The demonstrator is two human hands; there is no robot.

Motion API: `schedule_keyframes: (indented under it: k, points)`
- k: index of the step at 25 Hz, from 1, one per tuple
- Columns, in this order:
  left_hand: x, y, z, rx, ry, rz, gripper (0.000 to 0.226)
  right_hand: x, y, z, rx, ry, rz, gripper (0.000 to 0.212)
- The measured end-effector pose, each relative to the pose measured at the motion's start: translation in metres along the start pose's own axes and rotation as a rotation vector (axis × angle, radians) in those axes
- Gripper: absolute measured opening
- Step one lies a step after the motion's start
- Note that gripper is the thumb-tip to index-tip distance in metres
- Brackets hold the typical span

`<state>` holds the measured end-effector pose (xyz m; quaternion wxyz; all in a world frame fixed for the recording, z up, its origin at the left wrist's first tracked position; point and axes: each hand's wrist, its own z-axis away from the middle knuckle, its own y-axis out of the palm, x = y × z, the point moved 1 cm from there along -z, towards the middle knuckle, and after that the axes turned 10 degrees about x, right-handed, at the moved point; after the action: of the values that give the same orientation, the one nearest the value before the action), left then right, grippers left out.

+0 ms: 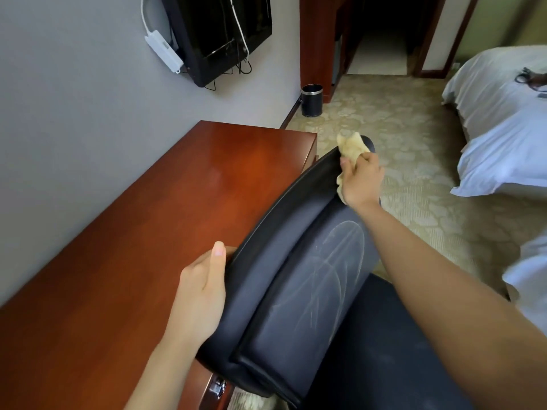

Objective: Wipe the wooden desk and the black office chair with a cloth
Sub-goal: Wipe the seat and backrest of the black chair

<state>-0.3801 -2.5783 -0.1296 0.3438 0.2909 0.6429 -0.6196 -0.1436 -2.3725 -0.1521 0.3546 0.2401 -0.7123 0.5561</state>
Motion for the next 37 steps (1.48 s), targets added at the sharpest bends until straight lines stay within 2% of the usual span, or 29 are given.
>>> schedule_keyframes:
  k: [3,6,10,13,15,17,19,21,24,26,28,30,33,35,37]
  points:
    - [-0.004,0.000,-0.003,-0.063,0.003,-0.060,0.055,-0.002,-0.005,-0.024,0.015,0.178,-0.039,0.044]
    - [-0.008,0.002,-0.004,-0.089,0.008,-0.144,0.074,0.010,0.005,-0.004,-0.030,0.124,-0.100,0.042]
    - [-0.009,0.004,-0.002,-0.090,-0.016,-0.209,0.098,0.030,0.018,0.068,-0.010,-0.211,0.010,0.036]
    - [-0.010,0.002,0.001,-0.085,-0.046,-0.216,0.098,0.047,0.029,0.142,0.150,-0.467,-0.036,0.031]
    - [-0.014,0.001,0.001,-0.094,-0.044,-0.189,0.088,0.047,0.024,0.166,0.270,-0.633,-0.055,0.030]
    - [-0.018,0.001,0.001,-0.105,-0.050,-0.173,0.069,0.040,0.017,0.160,0.333,-0.822,0.045,0.025]
    - [-0.019,0.002,0.001,-0.101,-0.061,-0.215,0.057,0.041,0.012,0.145,0.358,-0.882,0.098,0.036]
    - [-0.015,0.003,-0.001,-0.071,-0.039,-0.275,0.052,0.041,0.008,0.125,0.385,-0.740,0.026,0.043]
    - [-0.011,0.004,-0.003,-0.045,0.003,-0.420,0.044,0.019,0.006,0.081,0.190,-0.595,0.169,0.031]
    - [-0.011,0.005,-0.002,-0.067,0.031,-0.477,0.038,0.004,-0.002,0.048,0.109,-0.432,0.170,0.019]
    - [-0.013,0.006,-0.001,-0.123,0.119,-0.514,0.031,-0.005,-0.010,0.020,0.086,-0.301,0.178,0.023]
    - [-0.014,0.008,-0.001,-0.119,0.241,-0.540,0.033,-0.013,-0.020,-0.007,0.084,-0.141,0.165,0.027]
    - [-0.015,0.008,-0.006,0.008,0.394,-0.614,0.043,-0.015,-0.027,-0.032,0.111,0.152,-0.002,0.031]
    - [-0.014,0.007,-0.010,0.096,0.423,-0.622,0.046,-0.005,-0.019,-0.030,0.097,0.220,-0.044,0.033]
    - [-0.012,0.004,-0.012,0.145,0.424,-0.593,0.048,0.013,-0.006,-0.009,0.066,0.173,-0.005,0.034]
